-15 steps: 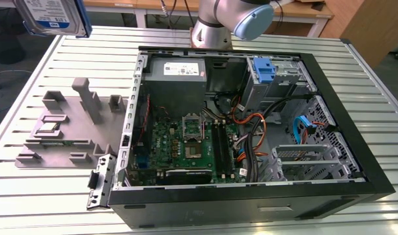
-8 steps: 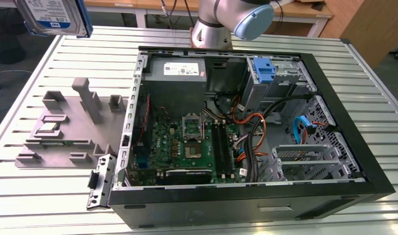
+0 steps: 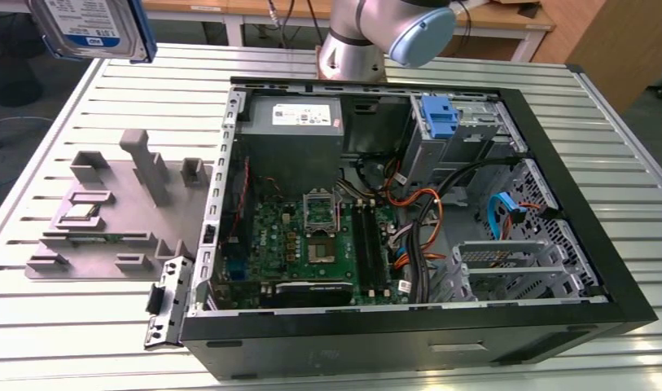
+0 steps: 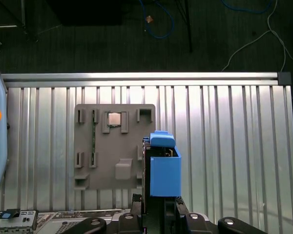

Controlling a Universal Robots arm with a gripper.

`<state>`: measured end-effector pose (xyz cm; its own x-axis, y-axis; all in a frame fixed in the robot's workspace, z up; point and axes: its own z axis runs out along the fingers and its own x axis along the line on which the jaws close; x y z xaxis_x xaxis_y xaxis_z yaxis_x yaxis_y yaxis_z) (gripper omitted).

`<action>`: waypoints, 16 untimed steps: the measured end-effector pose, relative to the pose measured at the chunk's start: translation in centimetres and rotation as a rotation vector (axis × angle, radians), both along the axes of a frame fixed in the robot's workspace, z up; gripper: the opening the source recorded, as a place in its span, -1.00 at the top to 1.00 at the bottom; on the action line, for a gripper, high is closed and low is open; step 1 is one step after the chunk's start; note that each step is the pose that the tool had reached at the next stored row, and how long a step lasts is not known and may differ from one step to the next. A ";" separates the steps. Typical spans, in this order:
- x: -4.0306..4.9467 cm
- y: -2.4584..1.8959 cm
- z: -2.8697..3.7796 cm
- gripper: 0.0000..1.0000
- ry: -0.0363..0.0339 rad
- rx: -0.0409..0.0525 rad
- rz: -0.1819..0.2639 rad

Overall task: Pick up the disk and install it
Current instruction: 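Pick up the disk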

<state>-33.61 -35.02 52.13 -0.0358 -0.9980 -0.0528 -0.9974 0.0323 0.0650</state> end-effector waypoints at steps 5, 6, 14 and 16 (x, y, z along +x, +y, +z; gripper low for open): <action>0.17 0.00 0.00 0.30 0.0000 0.0000 0.000; 0.20 0.00 0.00 0.30 0.0000 0.0000 0.000; 0.39 0.00 0.00 0.30 0.0000 0.0000 0.000; 0.44 0.00 0.00 0.30 0.0000 0.0000 0.000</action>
